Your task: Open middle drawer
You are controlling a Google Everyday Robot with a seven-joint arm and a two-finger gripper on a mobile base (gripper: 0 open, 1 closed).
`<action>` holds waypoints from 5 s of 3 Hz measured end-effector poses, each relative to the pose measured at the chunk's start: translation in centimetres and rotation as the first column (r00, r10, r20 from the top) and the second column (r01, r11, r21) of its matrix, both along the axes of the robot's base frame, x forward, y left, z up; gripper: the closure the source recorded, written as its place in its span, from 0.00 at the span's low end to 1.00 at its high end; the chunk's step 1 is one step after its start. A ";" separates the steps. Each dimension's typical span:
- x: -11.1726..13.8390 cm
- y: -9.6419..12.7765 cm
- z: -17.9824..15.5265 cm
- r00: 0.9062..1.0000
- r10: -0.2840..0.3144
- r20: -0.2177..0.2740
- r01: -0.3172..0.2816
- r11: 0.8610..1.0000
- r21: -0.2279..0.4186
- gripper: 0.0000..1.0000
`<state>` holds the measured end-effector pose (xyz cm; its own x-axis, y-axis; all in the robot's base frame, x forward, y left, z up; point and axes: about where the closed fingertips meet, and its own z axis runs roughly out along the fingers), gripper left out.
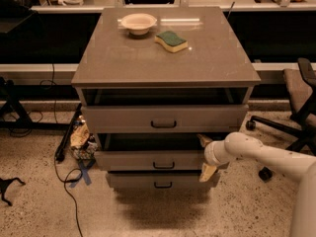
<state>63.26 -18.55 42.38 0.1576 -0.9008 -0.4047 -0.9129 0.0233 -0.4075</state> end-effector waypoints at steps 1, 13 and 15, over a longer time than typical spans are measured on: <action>0.2 -0.2 -0.3 0.997 -0.042 -0.062 0.042 0.999 -0.002 0.00; -6.0 -1.2 -1.3 0.948 -0.206 -0.243 0.201 0.979 -0.046 0.50; -6.4 -0.7 -1.4 0.955 -0.159 -0.251 0.149 0.987 -0.059 0.03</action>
Offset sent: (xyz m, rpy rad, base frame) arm -0.0124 -0.0179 -0.0203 -0.0113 0.2058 -0.2363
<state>56.88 -19.21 41.03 -0.0879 -0.9219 -0.3773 -0.9731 0.1605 -0.1655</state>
